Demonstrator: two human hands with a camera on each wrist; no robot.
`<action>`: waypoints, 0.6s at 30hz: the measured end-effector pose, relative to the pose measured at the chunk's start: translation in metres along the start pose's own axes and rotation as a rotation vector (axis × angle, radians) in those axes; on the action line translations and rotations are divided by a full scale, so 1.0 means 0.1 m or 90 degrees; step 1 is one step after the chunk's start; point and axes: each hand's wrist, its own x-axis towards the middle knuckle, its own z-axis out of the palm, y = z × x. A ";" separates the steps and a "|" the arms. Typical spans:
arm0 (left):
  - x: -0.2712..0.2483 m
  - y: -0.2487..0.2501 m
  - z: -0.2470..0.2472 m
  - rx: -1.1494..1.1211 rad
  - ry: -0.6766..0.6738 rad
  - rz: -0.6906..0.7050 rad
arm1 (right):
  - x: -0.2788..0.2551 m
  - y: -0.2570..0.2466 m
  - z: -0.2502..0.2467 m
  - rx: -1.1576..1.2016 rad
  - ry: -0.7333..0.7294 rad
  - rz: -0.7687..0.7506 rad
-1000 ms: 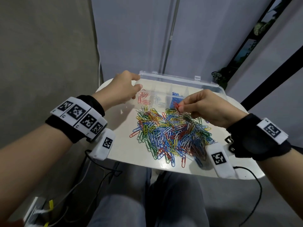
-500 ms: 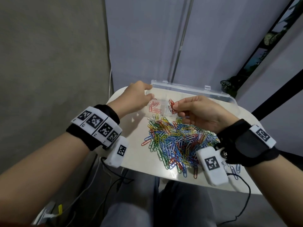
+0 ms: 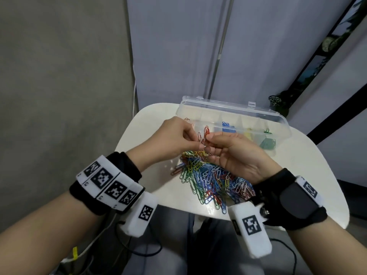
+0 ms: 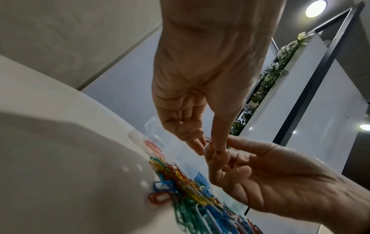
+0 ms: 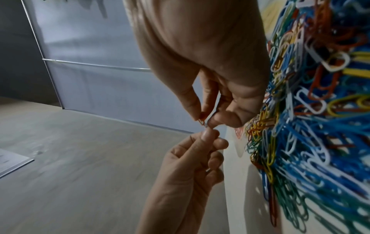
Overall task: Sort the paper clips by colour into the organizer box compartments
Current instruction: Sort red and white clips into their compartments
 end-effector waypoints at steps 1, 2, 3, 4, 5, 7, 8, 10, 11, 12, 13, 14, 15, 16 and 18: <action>0.01 -0.01 0.02 -0.006 -0.001 -0.001 | 0.00 0.01 0.01 0.005 0.005 -0.005; 0.01 -0.01 0.03 -0.010 -0.002 -0.002 | -0.01 0.01 0.01 0.005 0.010 -0.011; 0.02 -0.02 0.05 -0.013 -0.001 -0.004 | 0.00 0.02 0.00 0.001 0.019 -0.019; 0.02 -0.02 0.06 -0.016 -0.001 -0.005 | 0.00 0.02 0.00 -0.005 0.032 -0.027; 0.03 -0.02 0.07 -0.018 -0.004 -0.006 | 0.01 0.03 -0.01 -0.012 0.046 -0.036; 0.02 -0.03 0.08 -0.017 -0.014 -0.010 | 0.02 0.04 -0.03 -0.025 0.071 -0.054; 0.02 -0.03 0.08 -0.014 -0.019 -0.012 | 0.02 0.05 -0.05 -0.030 0.077 -0.060; 0.02 -0.03 0.06 0.006 -0.029 -0.016 | 0.02 0.05 -0.08 -0.047 0.080 -0.064; 0.02 -0.02 0.05 0.033 -0.035 -0.016 | 0.02 0.05 -0.09 -0.058 0.081 -0.068; 0.03 -0.01 0.03 0.070 -0.042 -0.015 | 0.01 0.05 -0.11 -0.074 0.084 -0.076; 0.03 0.00 0.02 0.109 -0.046 -0.013 | 0.01 0.03 -0.13 -0.098 0.088 -0.088; 0.03 0.01 0.01 0.141 -0.049 -0.010 | 0.00 0.01 -0.15 -0.130 0.086 -0.102; 0.04 0.01 0.01 0.164 -0.052 -0.009 | -0.02 -0.02 -0.17 -0.165 0.078 -0.113; 0.04 0.02 0.00 0.181 -0.059 -0.010 | -0.04 -0.05 -0.18 -0.203 0.067 -0.119; 0.04 0.02 0.00 0.211 -0.085 -0.009 | -0.06 -0.12 -0.21 -0.279 0.051 -0.132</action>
